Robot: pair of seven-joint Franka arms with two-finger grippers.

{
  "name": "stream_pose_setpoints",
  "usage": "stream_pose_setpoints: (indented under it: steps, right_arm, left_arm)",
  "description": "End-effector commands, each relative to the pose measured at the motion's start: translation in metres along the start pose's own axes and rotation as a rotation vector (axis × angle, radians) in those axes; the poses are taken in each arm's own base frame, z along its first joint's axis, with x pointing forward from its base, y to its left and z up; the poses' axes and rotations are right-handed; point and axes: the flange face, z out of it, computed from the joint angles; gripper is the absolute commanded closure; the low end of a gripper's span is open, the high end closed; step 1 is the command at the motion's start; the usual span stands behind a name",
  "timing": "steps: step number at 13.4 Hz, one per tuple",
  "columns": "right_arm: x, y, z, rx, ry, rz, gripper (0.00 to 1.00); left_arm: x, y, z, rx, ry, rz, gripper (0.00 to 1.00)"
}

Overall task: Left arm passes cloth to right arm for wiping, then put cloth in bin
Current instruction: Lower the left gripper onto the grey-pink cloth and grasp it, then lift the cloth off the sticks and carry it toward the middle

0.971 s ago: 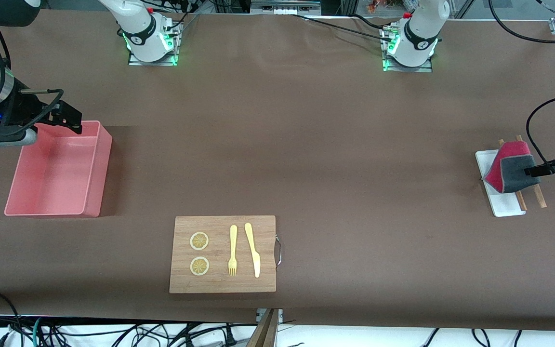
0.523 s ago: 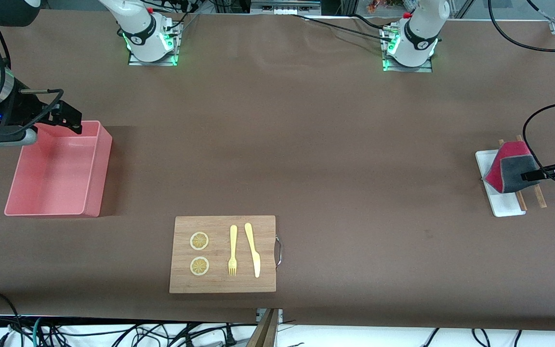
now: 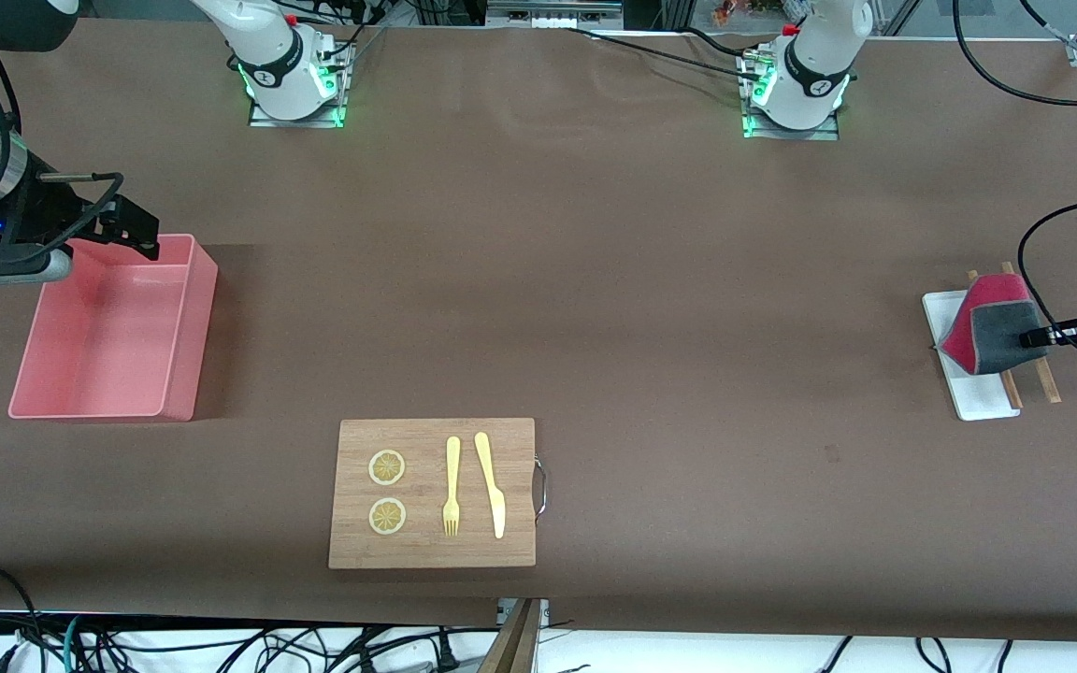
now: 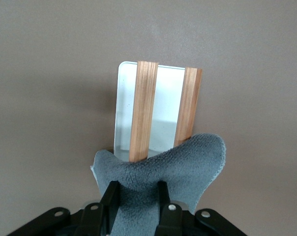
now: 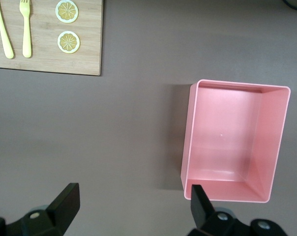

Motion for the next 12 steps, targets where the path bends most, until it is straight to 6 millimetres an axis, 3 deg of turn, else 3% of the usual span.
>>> stream_pose_setpoints:
  steps: [1, 4, 9, 12]
  right_arm:
    - [0.002, 0.001, -0.006, 0.008, 0.01, 0.009, 0.0]
    - [0.003, 0.001, -0.006, 0.009, 0.012, 0.009, 0.0]
    - [0.003, 0.001, -0.008, 0.009, 0.017, 0.008, 0.0]
    - [0.003, 0.003, -0.008, 0.009, 0.016, 0.009, 0.0]
  left_arm:
    - [0.003, -0.002, -0.004, -0.011, 0.014, 0.03, 0.76]
    - [0.004, -0.003, -0.007, -0.012, 0.023, 0.081, 1.0]
    - [0.004, -0.004, -0.011, -0.014, 0.022, 0.114, 1.0]
    - [-0.006, -0.002, -0.03, -0.025, -0.003, 0.115, 1.0]
